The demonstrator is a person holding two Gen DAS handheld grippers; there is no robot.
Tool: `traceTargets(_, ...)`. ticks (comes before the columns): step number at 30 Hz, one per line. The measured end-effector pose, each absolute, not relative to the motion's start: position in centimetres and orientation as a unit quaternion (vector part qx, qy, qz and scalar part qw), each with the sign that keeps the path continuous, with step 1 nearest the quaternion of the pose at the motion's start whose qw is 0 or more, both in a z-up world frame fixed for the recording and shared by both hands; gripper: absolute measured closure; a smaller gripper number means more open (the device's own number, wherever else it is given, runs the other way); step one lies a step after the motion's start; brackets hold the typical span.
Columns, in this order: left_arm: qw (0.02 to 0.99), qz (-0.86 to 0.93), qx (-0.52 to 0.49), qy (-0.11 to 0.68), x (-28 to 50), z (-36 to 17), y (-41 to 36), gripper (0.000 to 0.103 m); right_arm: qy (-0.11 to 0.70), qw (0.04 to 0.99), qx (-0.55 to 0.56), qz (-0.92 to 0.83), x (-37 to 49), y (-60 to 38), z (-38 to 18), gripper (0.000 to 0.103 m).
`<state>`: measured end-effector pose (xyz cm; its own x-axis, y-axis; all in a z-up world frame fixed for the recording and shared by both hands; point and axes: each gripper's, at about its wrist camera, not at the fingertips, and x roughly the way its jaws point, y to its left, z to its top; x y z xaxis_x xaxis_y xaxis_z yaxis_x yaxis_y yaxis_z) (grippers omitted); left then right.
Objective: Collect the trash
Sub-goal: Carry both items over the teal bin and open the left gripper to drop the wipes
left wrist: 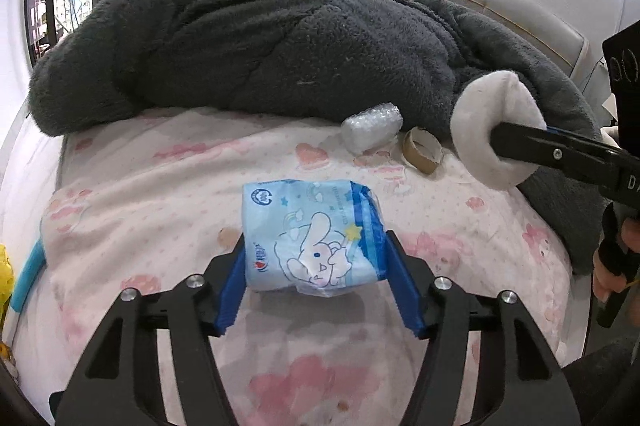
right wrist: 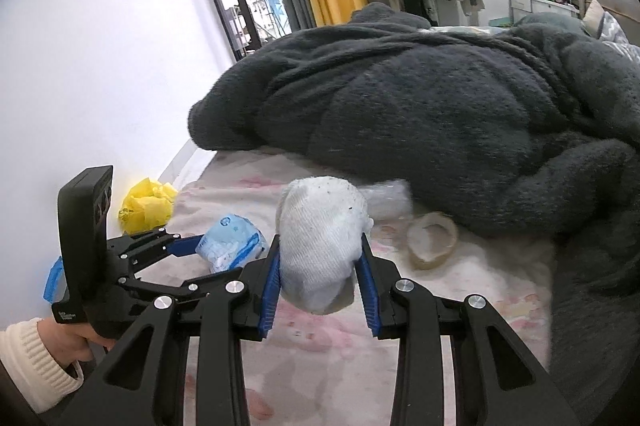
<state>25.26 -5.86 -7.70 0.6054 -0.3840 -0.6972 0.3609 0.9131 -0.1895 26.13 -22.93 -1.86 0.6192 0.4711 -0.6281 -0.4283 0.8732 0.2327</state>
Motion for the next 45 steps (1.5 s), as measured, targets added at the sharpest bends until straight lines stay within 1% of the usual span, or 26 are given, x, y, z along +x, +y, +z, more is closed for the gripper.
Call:
traceTargets(15, 0.901, -0.192, -0.019, 0.389, 21.1, -6.5, -1.8, 0.037, 0.351, 0.893, 0.030, 0.280, 24.0, -17.2, -1.8, 0.068)
traceTargets(30, 0.906, -0.149, -0.028, 0.396, 16.2, -6.3, 3.0, 0.037, 0.349, 0.887, 0.033, 0.300, 19.7, -13.3, -2.3, 0.068)
traceTargets(45, 0.910, -0.078, -0.039, 0.405, 12.1, -7.1, 10.2, 0.037, 0.344, 0.874, 0.023, 0.343, 16.6, -6.8, -1.8, 0.068)
